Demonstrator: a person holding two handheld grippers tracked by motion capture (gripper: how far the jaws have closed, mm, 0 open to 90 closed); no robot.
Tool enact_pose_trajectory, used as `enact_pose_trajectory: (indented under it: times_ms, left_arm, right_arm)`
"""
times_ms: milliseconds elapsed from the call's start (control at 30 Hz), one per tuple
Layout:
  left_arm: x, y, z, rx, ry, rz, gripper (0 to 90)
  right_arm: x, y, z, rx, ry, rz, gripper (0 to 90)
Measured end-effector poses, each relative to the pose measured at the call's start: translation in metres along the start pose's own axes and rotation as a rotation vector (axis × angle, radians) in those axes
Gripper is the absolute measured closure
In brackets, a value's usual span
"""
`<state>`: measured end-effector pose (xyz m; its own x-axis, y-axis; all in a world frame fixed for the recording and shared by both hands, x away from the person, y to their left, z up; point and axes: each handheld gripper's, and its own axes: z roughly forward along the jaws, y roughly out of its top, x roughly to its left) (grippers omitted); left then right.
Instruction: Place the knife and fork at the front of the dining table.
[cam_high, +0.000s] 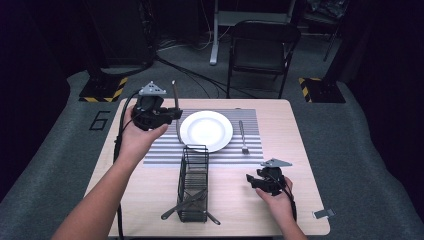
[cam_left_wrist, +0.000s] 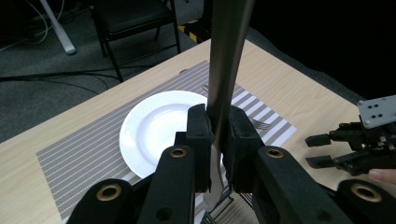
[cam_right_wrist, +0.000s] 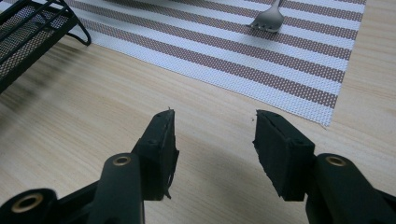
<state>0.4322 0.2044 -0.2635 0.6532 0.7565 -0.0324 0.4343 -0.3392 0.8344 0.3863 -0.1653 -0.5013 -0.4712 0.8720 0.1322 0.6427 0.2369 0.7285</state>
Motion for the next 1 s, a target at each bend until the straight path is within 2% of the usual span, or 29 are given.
enact_pose_trajectory:
  times_ms: [333,567,733,1000]
  left_arm:
    - [0.015,-0.002,0.007,-0.007,0.023,-0.015,81.6]
    - [0.029,-0.01,0.017,0.003,0.051,-0.037,81.6]
    - [0.039,-0.019,0.023,0.008,0.072,-0.061,81.7]
    - [0.058,-0.04,0.034,0.006,0.103,-0.125,81.8]
  right_arm:
    - [-0.001,0.0,0.0,0.0,-0.001,0.007,48.0]
    - [-0.001,0.0,0.0,0.001,0.0,0.006,48.0]
    - [-0.002,0.0,0.0,-0.001,0.001,0.007,48.0]
    - [-0.003,0.0,0.0,-0.001,0.0,0.005,48.0]
